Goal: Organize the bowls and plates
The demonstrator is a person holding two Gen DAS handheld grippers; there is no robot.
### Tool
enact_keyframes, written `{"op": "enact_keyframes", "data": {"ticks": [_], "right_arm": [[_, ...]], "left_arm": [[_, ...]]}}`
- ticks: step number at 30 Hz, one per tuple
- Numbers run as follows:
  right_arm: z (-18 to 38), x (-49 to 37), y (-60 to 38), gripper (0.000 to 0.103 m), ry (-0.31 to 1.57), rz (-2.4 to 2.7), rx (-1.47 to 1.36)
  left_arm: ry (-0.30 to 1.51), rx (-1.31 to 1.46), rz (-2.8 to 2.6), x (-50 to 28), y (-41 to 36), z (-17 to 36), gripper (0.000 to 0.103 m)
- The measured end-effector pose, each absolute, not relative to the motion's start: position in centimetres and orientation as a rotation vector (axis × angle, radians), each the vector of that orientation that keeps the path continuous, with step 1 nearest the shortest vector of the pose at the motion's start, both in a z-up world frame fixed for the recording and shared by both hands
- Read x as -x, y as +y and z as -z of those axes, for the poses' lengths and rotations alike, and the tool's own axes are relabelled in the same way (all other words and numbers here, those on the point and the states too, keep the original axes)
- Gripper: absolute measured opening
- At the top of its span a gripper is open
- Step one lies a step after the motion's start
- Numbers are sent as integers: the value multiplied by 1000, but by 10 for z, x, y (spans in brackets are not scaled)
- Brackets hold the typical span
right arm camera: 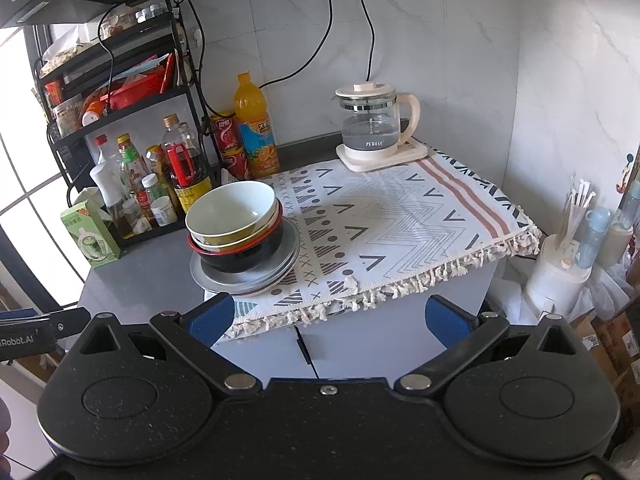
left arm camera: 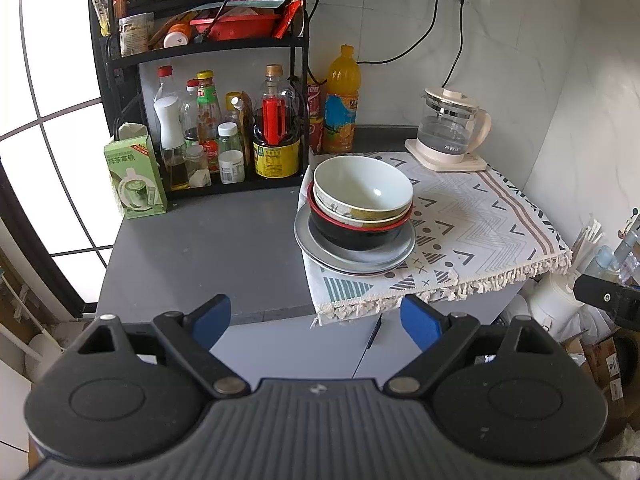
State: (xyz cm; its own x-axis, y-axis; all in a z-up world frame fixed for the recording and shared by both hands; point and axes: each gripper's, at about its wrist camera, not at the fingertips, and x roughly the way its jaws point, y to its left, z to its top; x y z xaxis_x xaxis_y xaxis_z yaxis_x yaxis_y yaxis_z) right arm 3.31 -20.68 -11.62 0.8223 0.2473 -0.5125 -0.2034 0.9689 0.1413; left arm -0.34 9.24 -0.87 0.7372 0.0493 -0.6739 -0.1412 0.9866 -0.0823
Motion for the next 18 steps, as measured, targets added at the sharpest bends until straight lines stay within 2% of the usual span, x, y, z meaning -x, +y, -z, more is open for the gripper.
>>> {"op": "enact_keyframes", "data": {"ticks": [18], "right_arm": [[118,-34,-204,103,569,-228,-81]], "left_arm": [[748,129,-86,-2,92,12,90]]}}
